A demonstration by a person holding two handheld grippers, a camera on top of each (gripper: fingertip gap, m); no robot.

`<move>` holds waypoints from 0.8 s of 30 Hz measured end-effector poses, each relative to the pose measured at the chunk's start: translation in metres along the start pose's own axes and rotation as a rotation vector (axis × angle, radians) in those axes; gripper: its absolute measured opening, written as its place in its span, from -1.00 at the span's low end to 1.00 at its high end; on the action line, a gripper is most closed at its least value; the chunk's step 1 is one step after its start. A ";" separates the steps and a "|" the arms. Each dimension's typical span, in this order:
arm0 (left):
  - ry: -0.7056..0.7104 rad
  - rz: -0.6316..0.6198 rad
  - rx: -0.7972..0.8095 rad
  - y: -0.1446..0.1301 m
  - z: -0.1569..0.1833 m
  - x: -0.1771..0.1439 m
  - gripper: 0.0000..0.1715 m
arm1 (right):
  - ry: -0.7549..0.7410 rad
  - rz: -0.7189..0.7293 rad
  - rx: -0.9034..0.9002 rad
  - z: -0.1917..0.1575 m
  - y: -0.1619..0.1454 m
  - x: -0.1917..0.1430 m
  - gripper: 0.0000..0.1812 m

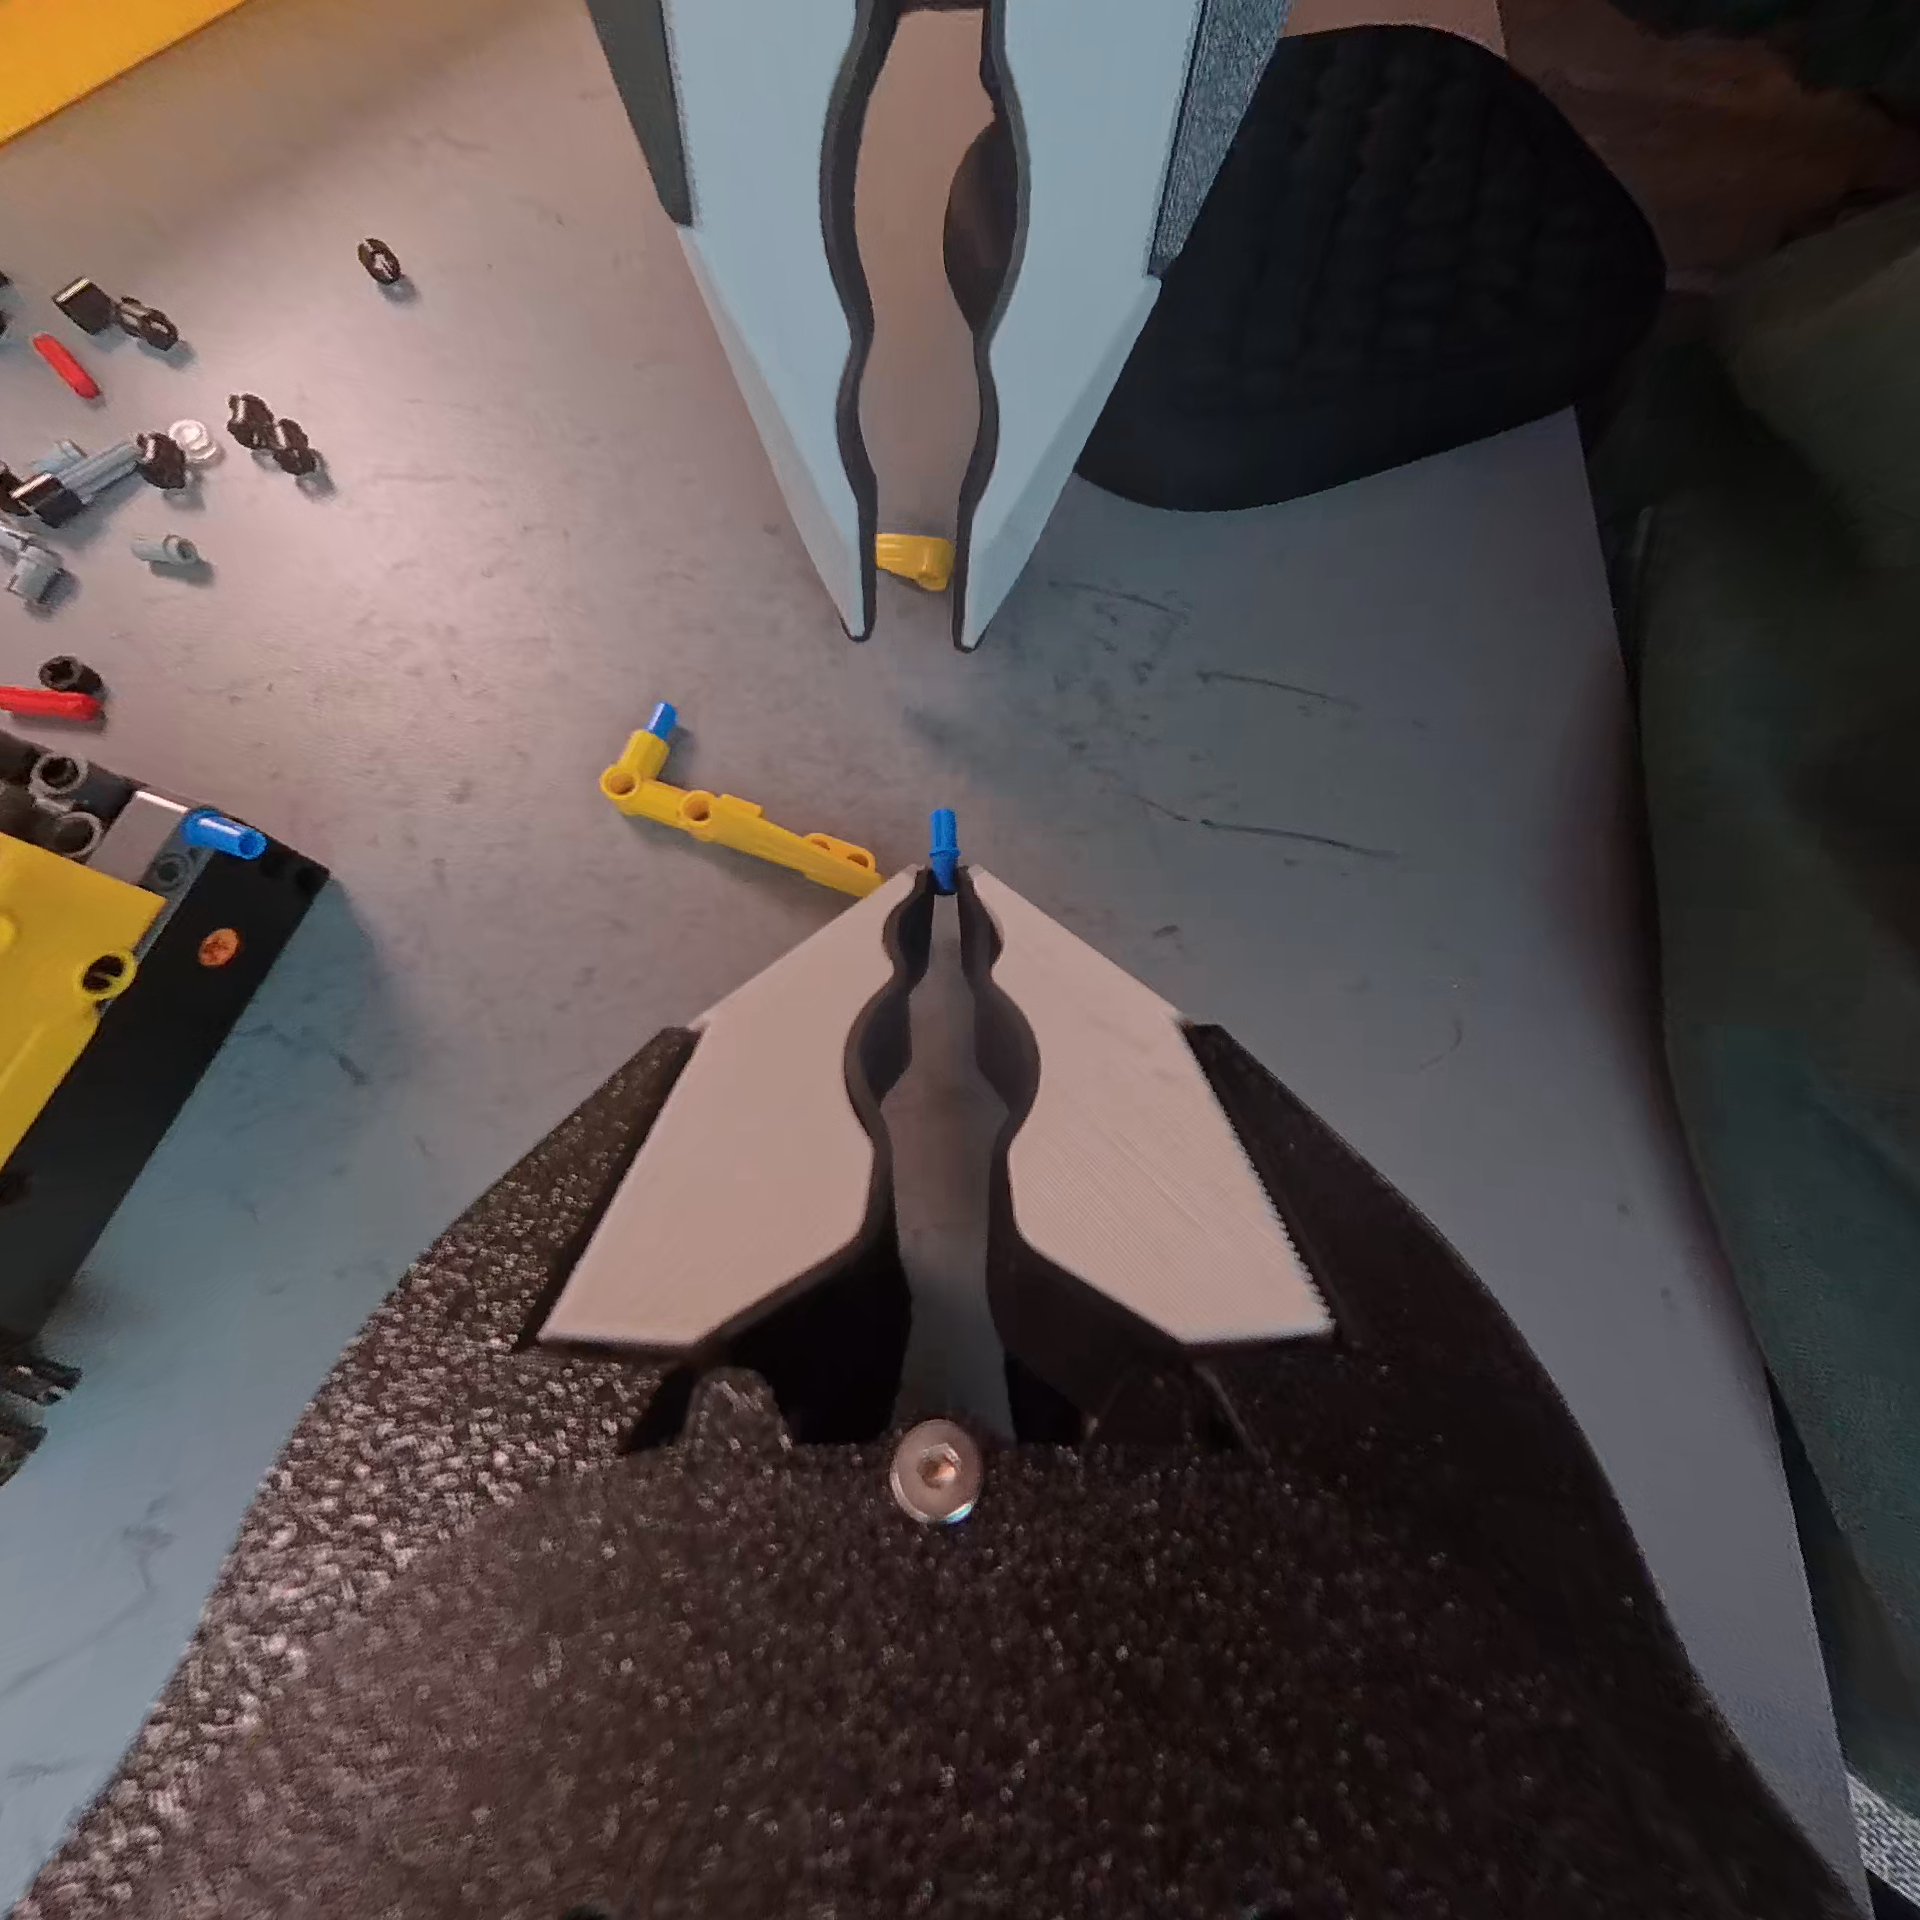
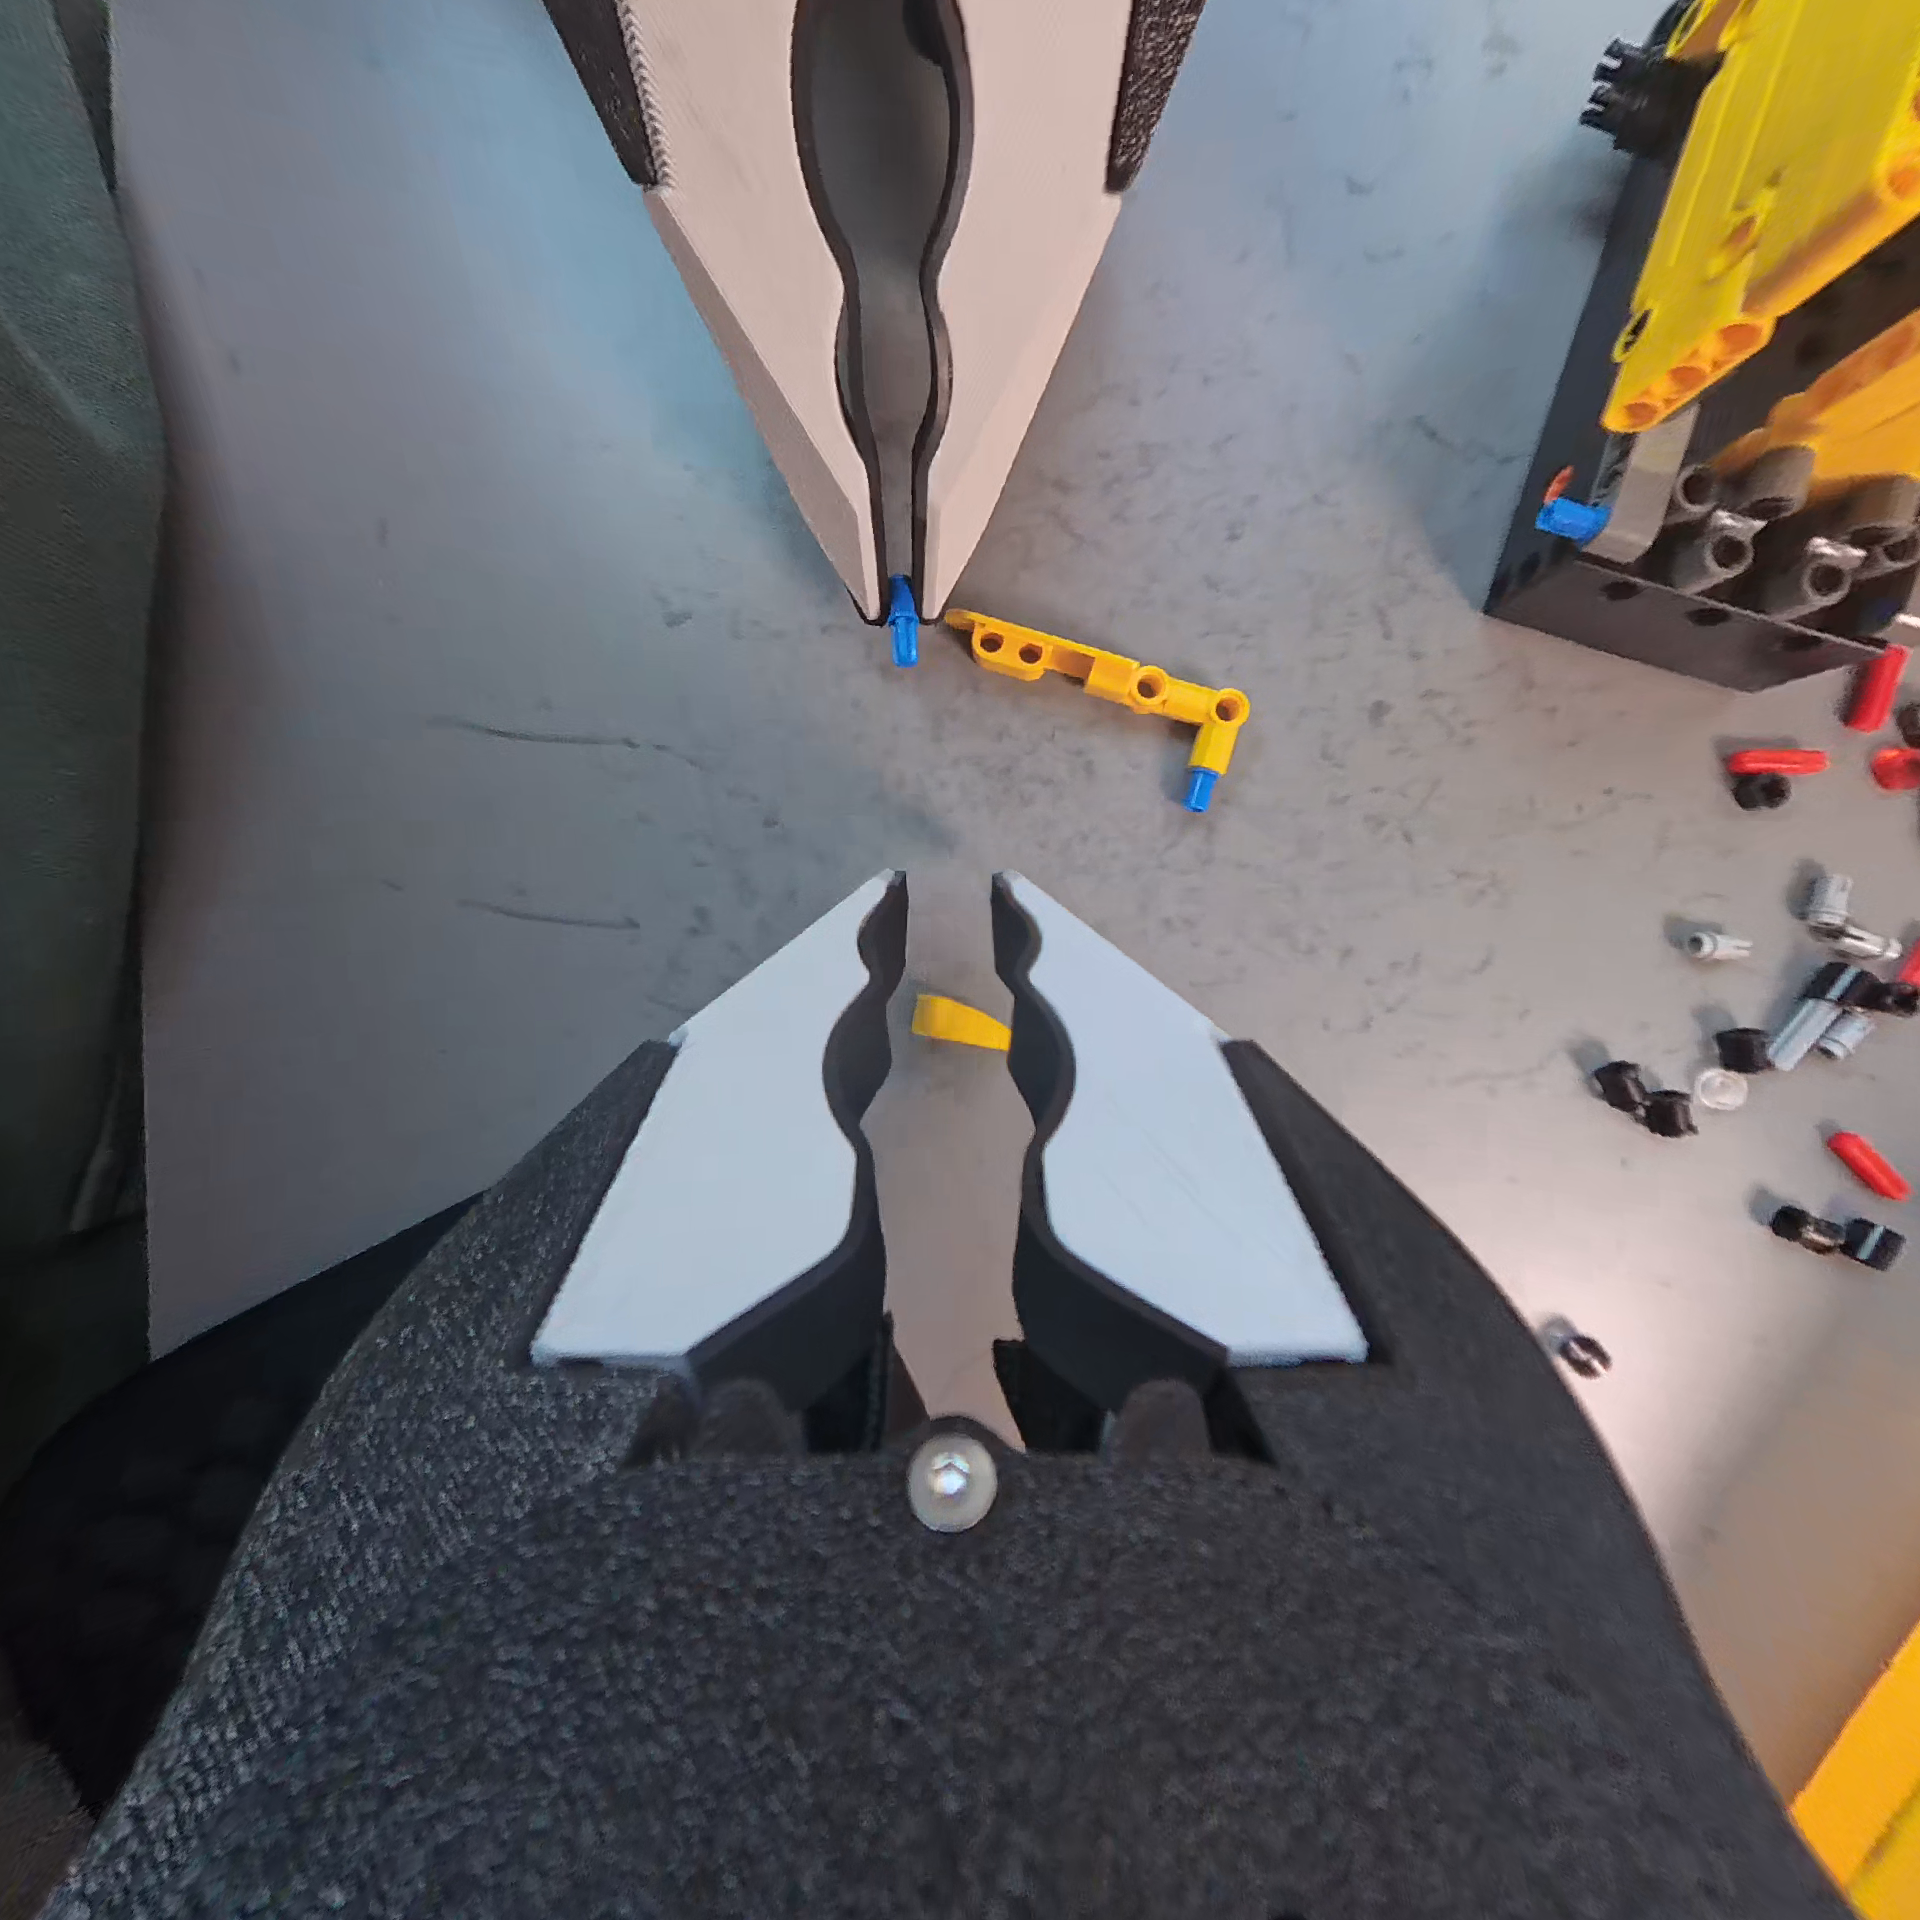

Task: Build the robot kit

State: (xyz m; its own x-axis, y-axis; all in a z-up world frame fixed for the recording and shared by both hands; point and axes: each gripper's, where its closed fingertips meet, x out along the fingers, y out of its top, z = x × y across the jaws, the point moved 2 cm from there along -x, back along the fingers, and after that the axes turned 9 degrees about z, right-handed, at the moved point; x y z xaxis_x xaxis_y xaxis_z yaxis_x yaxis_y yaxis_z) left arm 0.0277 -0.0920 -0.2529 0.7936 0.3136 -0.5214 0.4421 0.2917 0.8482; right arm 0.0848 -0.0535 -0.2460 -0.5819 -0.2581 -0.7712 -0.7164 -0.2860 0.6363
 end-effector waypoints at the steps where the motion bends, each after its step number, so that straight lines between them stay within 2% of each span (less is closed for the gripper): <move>1: -0.002 0.002 0.000 0.000 0.000 0.000 -0.96 | -0.007 0.008 0.011 0.001 -0.002 -0.005 -0.83; 7: -0.013 0.002 -0.001 0.001 0.002 0.000 -0.96 | -0.002 0.009 0.029 -0.004 -0.028 -0.020 -0.82; 19: -0.043 -0.054 0.011 -0.007 0.007 0.003 -0.90 | 0.028 0.024 -0.024 -0.001 -0.019 -0.003 -0.87; 24: -0.044 0.000 -0.001 0.000 0.006 0.000 -0.84 | 0.044 0.144 0.006 -0.004 -0.002 -0.004 -0.91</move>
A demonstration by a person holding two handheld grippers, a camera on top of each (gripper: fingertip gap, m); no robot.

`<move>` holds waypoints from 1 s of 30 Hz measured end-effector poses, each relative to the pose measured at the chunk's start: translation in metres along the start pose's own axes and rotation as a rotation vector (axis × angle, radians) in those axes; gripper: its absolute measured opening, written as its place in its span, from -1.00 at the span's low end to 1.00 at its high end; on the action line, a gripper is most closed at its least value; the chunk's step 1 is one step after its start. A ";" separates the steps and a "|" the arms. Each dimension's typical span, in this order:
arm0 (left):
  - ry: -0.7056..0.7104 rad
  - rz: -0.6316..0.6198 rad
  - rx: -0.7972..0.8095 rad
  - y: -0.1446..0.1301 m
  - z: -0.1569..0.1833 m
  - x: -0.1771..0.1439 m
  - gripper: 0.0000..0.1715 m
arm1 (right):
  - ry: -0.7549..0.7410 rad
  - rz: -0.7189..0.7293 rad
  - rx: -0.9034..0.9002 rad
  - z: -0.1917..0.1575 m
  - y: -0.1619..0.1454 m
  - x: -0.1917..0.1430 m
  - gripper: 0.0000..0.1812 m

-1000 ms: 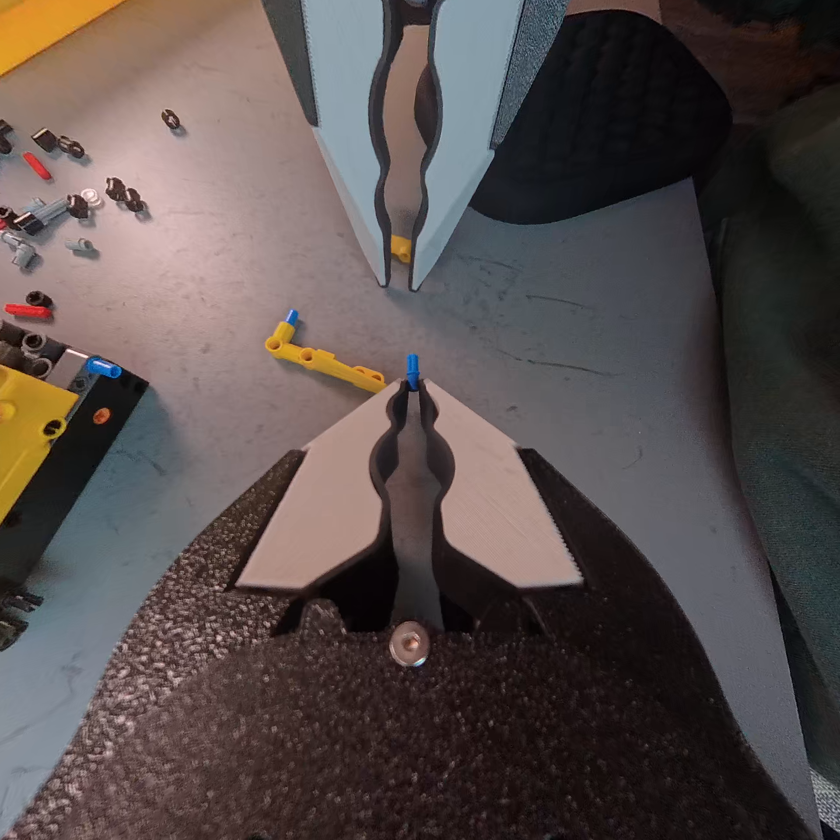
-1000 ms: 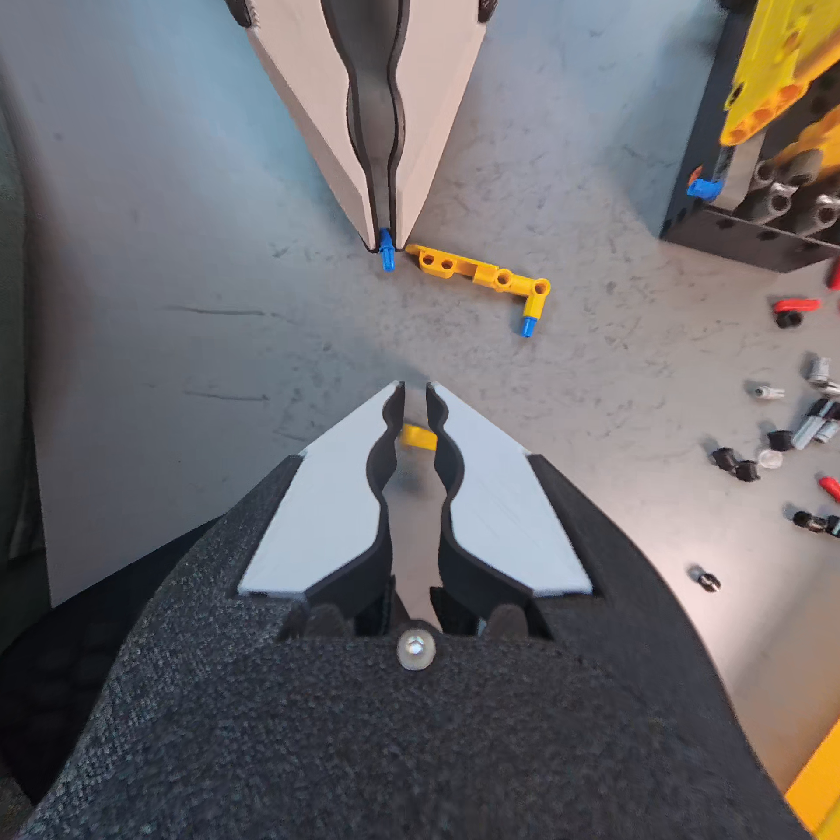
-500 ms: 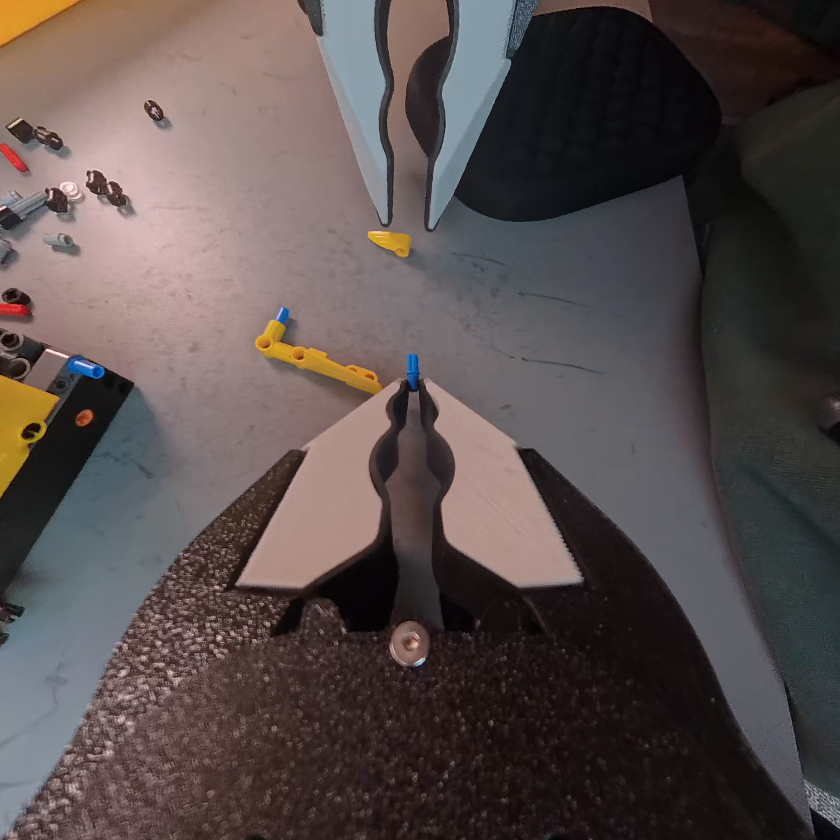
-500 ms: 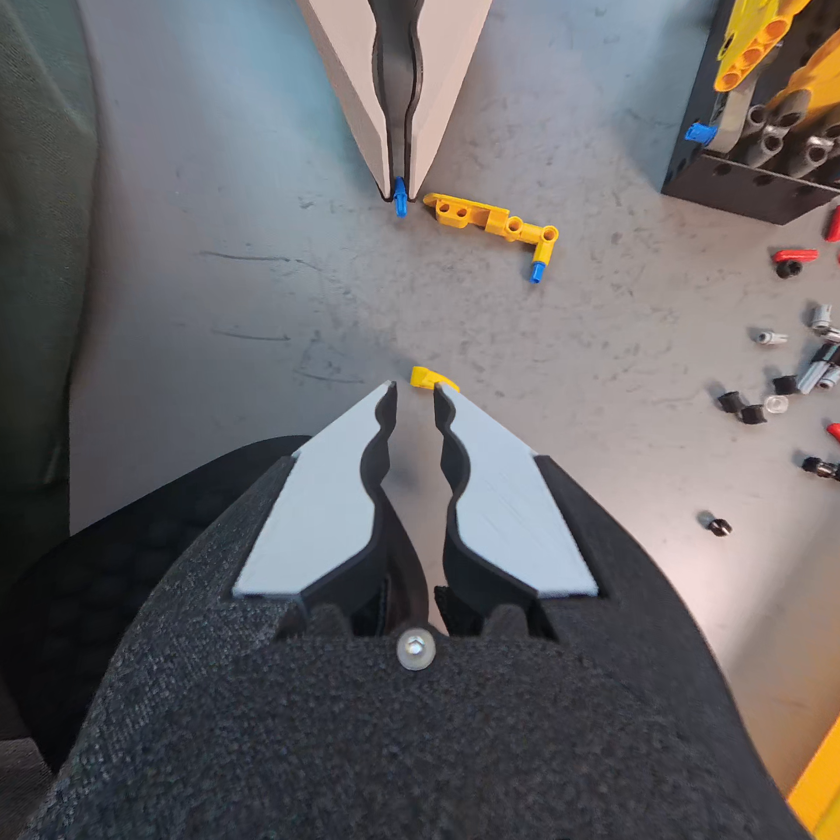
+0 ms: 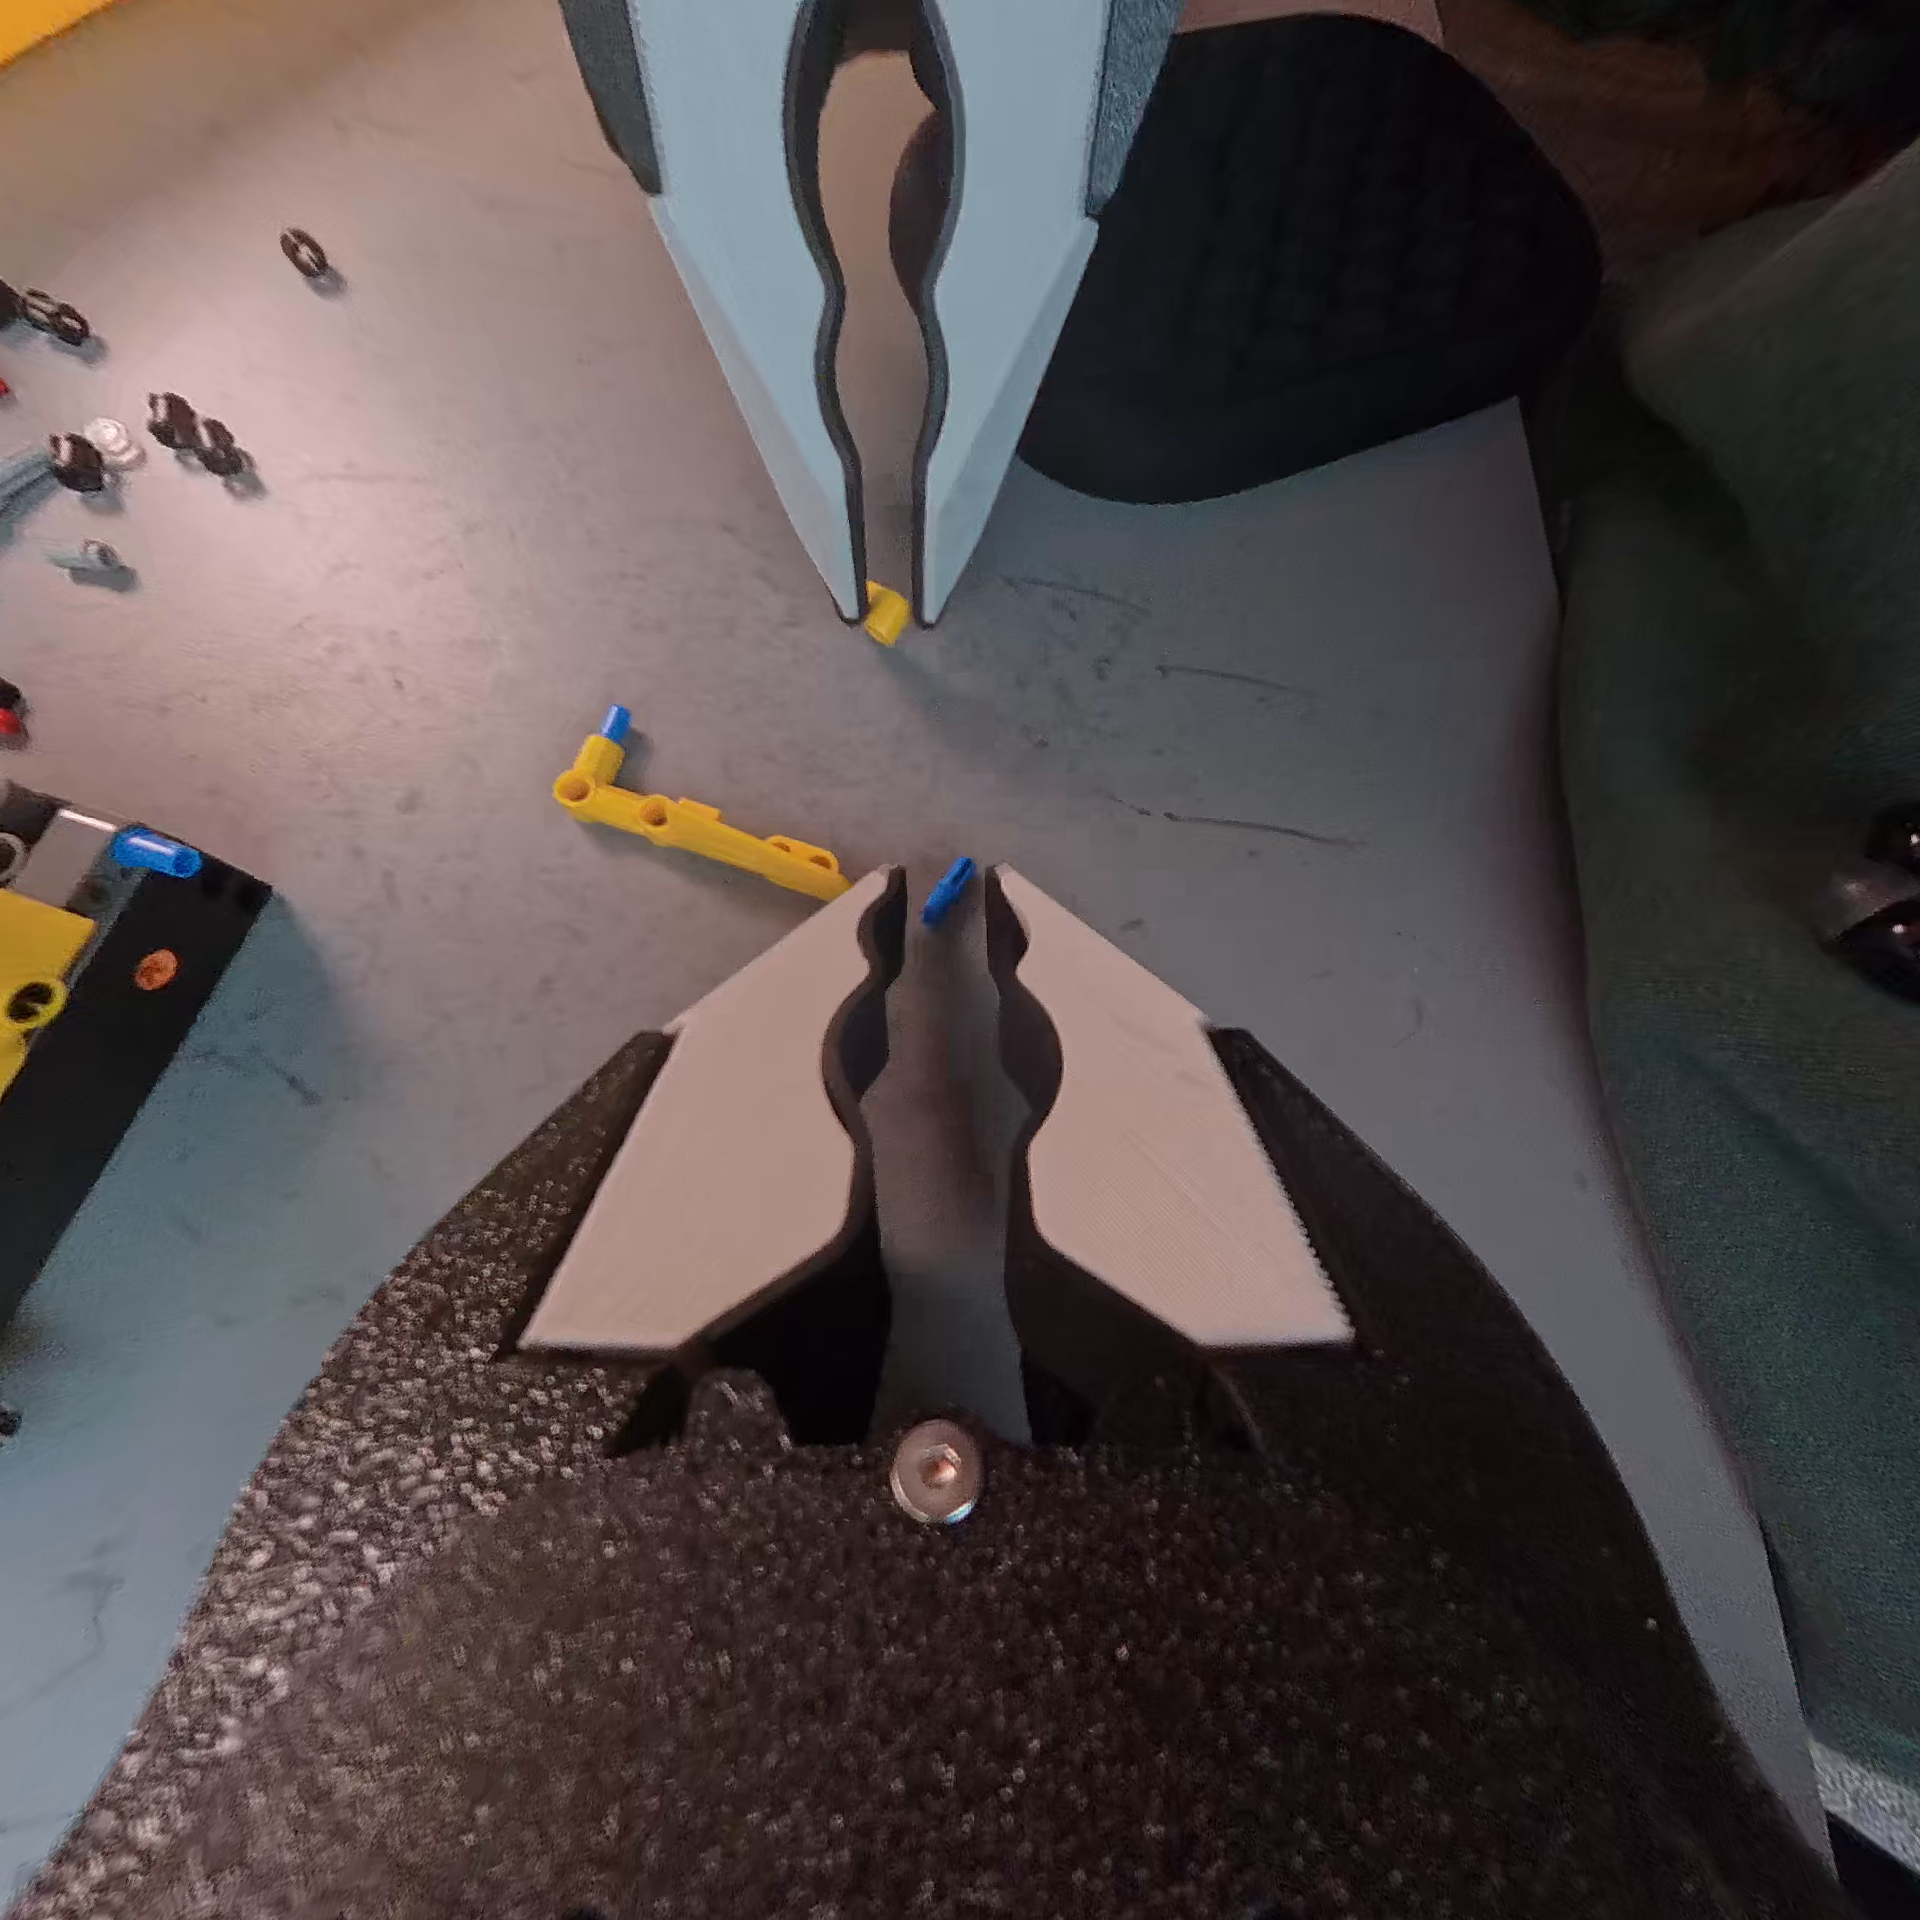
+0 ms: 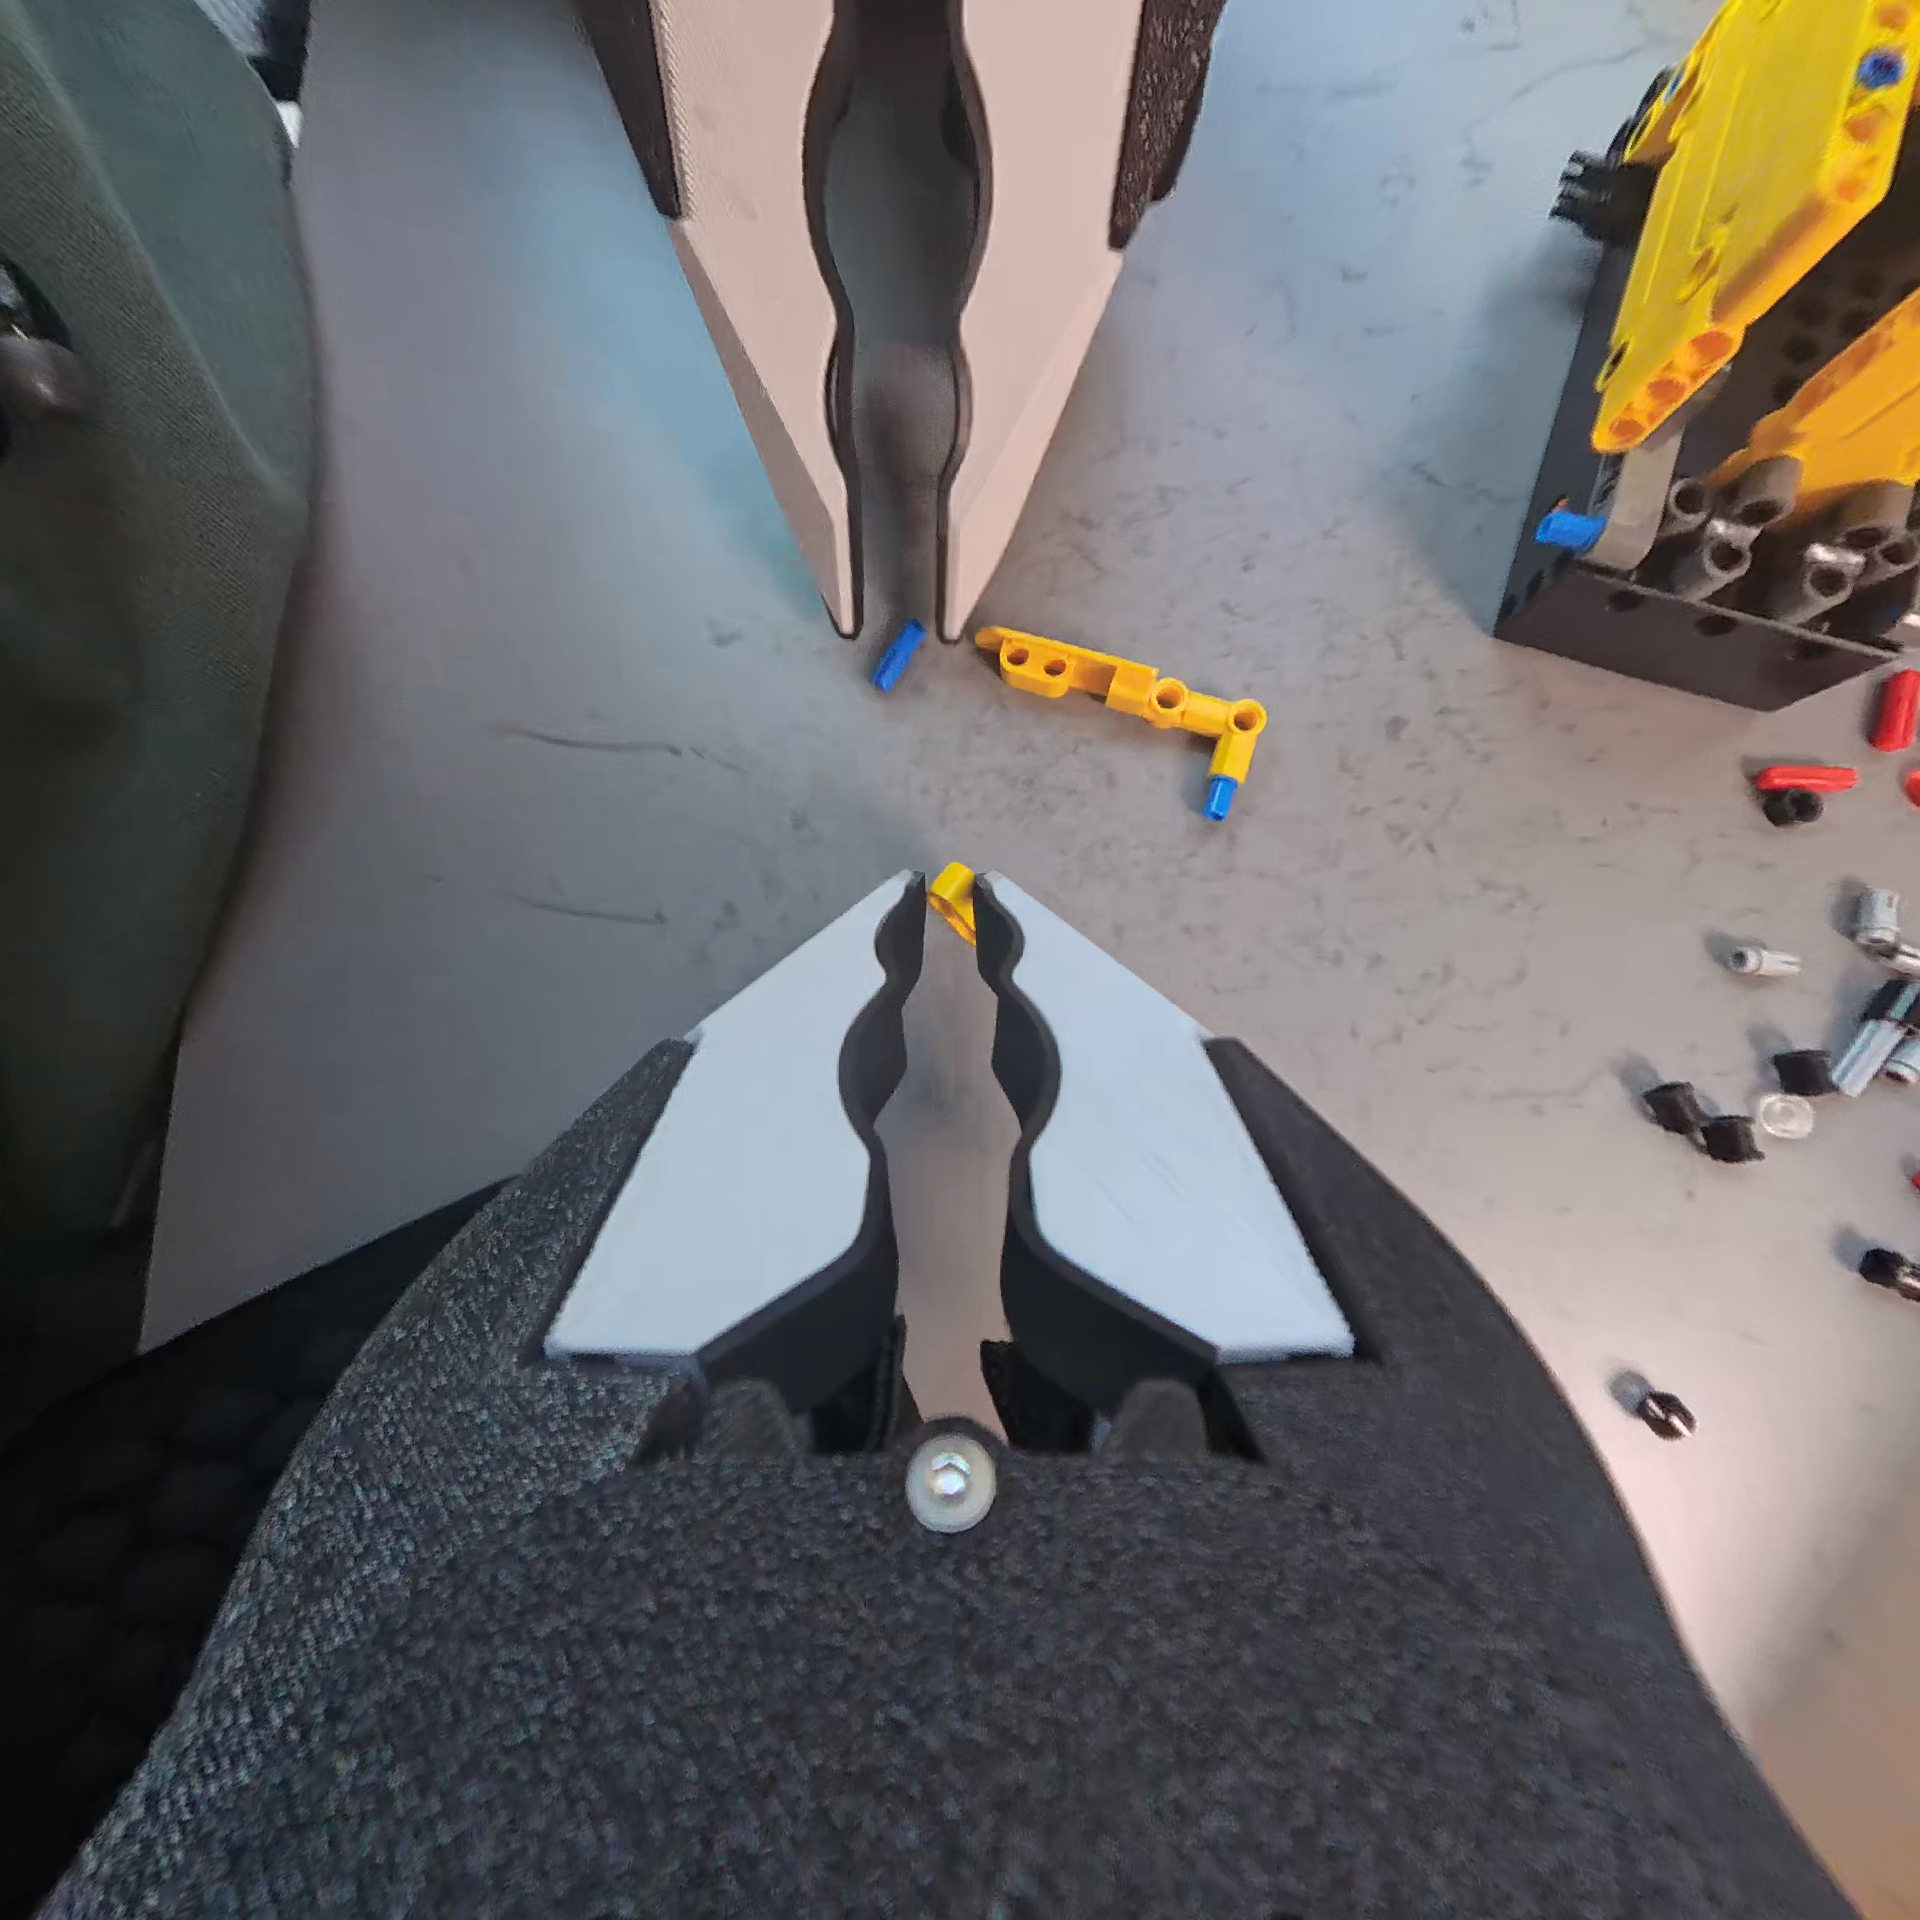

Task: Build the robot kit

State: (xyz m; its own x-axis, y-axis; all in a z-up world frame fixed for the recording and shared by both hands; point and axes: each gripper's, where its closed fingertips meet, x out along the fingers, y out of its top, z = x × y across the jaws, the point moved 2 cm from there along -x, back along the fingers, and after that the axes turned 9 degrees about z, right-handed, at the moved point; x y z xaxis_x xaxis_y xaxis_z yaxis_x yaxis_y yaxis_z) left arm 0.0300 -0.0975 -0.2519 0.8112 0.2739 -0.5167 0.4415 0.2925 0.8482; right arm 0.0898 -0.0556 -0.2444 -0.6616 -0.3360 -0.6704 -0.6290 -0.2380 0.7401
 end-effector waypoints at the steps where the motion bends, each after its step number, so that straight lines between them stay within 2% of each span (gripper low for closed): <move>1: -0.001 0.035 -0.003 0.006 0.000 -0.001 -0.84 | 0.004 0.038 0.003 -0.002 0.006 0.000 -0.91; 4: 0.027 0.149 0.060 0.025 0.001 -0.007 -0.84 | 0.029 0.171 0.050 -0.006 0.029 0.000 -0.91; 8: 0.131 0.277 0.193 0.049 -0.001 -0.019 -0.84 | 0.085 0.437 0.242 -0.003 0.069 -0.014 -0.91; 11: 0.121 0.350 0.110 0.058 -0.004 -0.027 -0.77 | 0.153 0.660 0.406 0.001 0.095 -0.028 -0.92; 15: 0.064 0.531 -0.058 0.078 -0.006 -0.043 -0.74 | 0.189 0.895 0.602 0.011 0.114 -0.036 -0.92; 18: 0.080 0.623 -0.121 0.087 -0.013 -0.057 -0.82 | 0.136 0.934 0.602 0.013 0.116 -0.030 -0.92; 20: 0.077 0.634 -0.125 0.088 -0.014 -0.062 -0.91 | 0.120 0.975 0.605 0.012 0.120 -0.030 -0.92; 24: 0.014 0.614 -0.102 0.089 -0.005 -0.064 -0.92 | 0.127 0.978 0.539 0.005 0.120 -0.033 -0.93; 26: -0.135 0.618 -0.130 0.091 0.009 -0.066 -0.92 | 0.167 0.938 0.439 -0.007 0.120 -0.036 -0.94; 30: -0.461 0.613 -0.224 0.091 0.039 -0.069 -0.93 | 0.198 0.792 0.162 -0.033 0.118 -0.035 -0.84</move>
